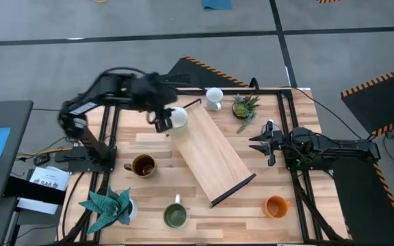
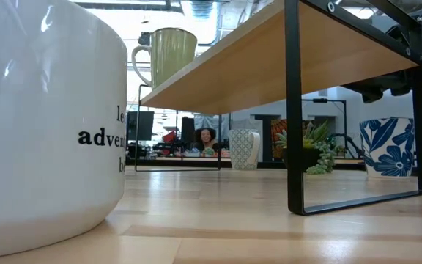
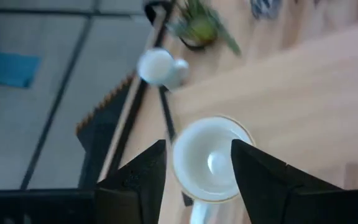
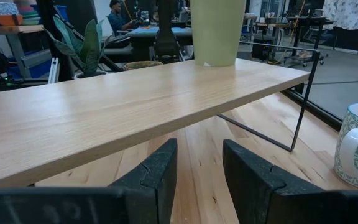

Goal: Place coffee mugs
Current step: Put the blue patterned mug on the shelf

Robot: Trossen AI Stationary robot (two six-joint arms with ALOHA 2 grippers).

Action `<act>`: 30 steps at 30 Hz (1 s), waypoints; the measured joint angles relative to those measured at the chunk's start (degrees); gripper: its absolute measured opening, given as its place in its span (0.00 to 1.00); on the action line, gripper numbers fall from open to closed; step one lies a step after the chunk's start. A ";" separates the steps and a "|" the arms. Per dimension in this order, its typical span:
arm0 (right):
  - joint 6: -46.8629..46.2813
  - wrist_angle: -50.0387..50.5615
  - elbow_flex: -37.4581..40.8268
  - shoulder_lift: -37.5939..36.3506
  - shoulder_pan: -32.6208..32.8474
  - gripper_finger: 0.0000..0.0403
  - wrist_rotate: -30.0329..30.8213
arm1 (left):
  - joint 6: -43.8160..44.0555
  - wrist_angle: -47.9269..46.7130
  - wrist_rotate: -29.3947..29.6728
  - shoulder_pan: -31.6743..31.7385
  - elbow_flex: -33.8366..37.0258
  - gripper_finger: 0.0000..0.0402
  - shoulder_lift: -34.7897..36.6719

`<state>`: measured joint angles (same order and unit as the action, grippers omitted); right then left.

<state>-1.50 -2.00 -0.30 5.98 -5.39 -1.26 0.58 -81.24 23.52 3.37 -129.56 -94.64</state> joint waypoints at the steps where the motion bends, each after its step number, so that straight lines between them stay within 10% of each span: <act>1: 0.00 0.02 0.00 0.02 -0.02 0.38 0.00 | 0.18 2.44 1.39 -0.68 2.32 0.40 2.28; 17: 0.00 0.02 0.00 0.00 0.00 0.38 -0.09 | -8.42 65.50 2.22 -12.42 79.64 0.36 52.63; 30: -0.02 -0.24 0.00 0.00 -0.01 0.38 -0.14 | -11.00 82.64 -2.79 -13.46 102.83 0.36 68.35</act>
<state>-1.52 -2.24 -0.30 5.98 -5.40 -1.40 -10.42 1.41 20.73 -10.09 -26.73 -26.28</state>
